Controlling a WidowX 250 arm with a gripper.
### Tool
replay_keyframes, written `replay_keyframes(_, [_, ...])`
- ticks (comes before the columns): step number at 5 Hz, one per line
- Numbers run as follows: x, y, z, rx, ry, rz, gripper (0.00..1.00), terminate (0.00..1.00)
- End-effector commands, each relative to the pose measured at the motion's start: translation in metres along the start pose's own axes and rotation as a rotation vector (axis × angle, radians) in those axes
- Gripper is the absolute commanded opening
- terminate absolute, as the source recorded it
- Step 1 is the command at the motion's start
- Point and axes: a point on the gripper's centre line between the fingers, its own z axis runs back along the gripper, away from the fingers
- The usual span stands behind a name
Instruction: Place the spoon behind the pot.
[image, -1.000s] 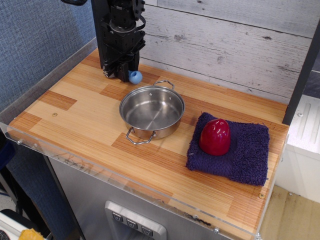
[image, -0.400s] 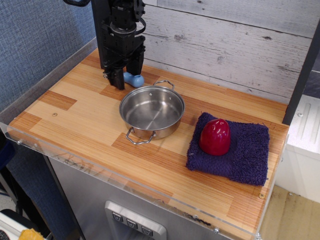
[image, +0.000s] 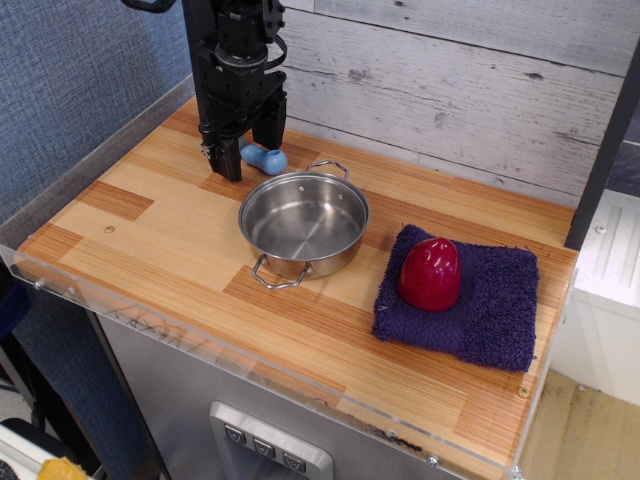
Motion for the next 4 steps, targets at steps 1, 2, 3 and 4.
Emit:
replay_keyframes(1, [0.013, 0.000, 0.046, -0.097, -0.029, 0.020, 1.00, 0.00])
replay_keyframes(2, [0.016, 0.003, 0.071, -0.139, -0.033, 0.021, 1.00, 0.00])
replay_keyframes(3, [0.019, 0.016, 0.102, -0.190, -0.019, 0.027, 1.00, 0.00])
replay_keyframes(4, [0.020, 0.036, 0.131, -0.237, -0.002, 0.036, 1.00, 0.00])
